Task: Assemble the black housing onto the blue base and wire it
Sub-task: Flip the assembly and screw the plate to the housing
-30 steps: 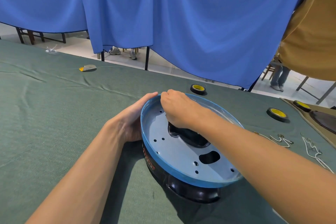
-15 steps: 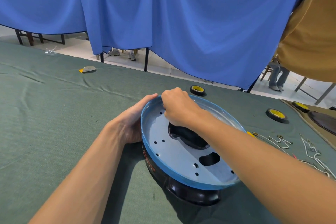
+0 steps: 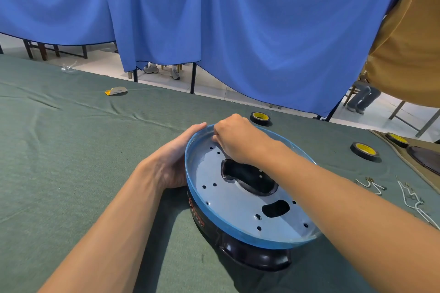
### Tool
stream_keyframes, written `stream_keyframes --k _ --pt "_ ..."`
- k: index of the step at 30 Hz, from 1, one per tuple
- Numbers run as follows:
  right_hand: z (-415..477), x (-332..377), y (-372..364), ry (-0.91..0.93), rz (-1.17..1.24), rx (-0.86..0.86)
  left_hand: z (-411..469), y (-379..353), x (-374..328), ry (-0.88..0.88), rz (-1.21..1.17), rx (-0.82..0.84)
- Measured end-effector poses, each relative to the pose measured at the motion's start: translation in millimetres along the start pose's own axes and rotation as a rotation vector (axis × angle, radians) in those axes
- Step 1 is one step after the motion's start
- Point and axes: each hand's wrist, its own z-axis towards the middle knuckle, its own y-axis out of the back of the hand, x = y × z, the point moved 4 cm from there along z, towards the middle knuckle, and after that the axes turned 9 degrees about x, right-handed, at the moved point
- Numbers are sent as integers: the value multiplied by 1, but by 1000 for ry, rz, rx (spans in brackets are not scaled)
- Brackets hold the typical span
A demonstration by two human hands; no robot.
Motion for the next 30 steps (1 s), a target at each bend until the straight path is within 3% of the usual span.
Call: stream_keyframes --k 5,13,18,24,27,30 --pt "1 -1 8 -33 130 9 1 1 0 -5 0 9" --pt "-1 -2 3 -51 81 -15 1 0 0 1 -1 -11" --pt "-13 -7 12 -52 171 -51 -1 -2 -1 2 30 -27" --pt "-68 -71 25 -395 61 -243 -8 -6 -7 26 112 -59" --pt "-97 -100 12 -592 -2 -40 -13 -10 -11 67 156 -73" --pt "-114 -110 -7 -640 288 181 -15 -11 -12 73 195 -109"
